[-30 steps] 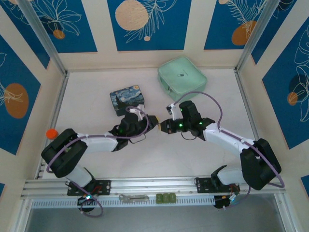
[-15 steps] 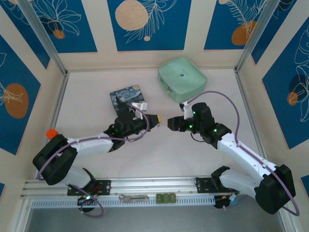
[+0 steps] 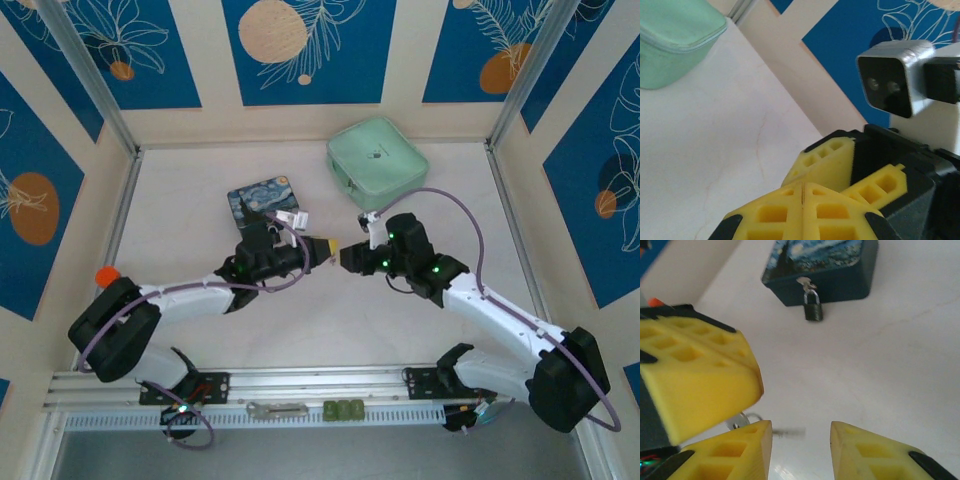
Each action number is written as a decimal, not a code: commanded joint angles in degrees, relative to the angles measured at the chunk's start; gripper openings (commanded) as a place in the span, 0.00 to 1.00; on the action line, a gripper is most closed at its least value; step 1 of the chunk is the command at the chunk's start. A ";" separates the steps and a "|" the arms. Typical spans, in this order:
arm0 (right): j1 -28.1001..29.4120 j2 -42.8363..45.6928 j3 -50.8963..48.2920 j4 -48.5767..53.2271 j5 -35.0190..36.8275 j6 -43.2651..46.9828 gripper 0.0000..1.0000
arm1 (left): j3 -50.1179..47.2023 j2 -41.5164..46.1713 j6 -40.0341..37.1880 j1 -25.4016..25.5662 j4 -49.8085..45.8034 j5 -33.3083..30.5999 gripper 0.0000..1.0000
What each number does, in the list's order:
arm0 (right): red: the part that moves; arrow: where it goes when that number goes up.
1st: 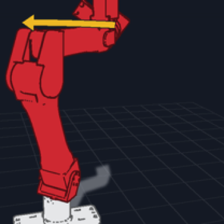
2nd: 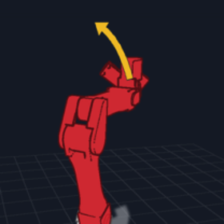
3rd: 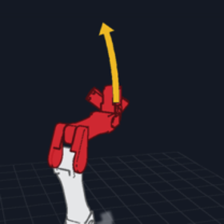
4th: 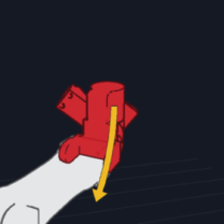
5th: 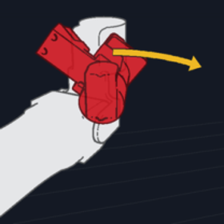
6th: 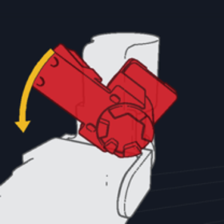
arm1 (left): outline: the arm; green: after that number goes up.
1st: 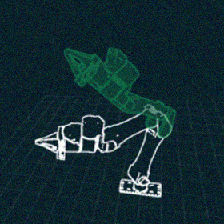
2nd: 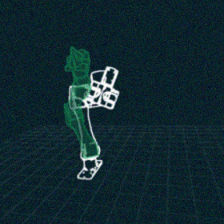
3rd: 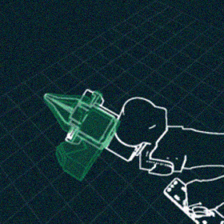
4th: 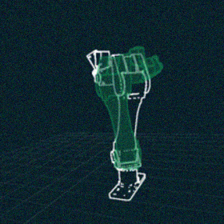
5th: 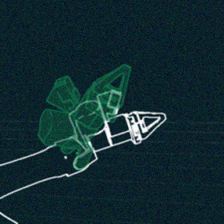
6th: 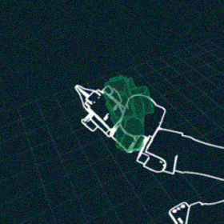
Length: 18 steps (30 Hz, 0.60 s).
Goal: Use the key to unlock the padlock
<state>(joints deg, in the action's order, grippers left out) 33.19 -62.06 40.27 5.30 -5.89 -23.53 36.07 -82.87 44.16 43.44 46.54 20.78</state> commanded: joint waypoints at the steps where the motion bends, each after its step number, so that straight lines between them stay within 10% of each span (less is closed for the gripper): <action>1: -2.56 -0.24 -1.19 -10.05 -14.61 -2.98 0.35 | 0.36 -1.73 3.37 -0.87 7.33 3.79 0.00; 18: -3.11 -5.00 -2.35 -17.68 -21.08 -7.21 0.23 | -0.99 -6.18 13.06 -0.81 20.37 4.00 0.00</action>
<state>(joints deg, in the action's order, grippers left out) 30.02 -66.63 38.70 -8.23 -24.71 -29.17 35.86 -87.99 54.17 42.48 61.06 23.11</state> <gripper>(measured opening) 0.239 0.061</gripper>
